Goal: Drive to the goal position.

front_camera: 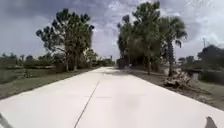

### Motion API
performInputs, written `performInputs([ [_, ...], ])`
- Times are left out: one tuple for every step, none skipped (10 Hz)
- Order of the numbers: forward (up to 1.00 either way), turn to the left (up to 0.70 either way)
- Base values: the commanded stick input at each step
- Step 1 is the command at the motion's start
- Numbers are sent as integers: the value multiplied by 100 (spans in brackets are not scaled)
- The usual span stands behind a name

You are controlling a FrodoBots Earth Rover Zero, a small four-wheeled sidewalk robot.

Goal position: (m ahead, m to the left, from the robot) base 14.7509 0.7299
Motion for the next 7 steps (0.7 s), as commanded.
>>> performInputs([
  [70,0],
  [70,0],
  [70,0],
  [70,0],
  [70,0],
  [70,0],
  [70,0],
])
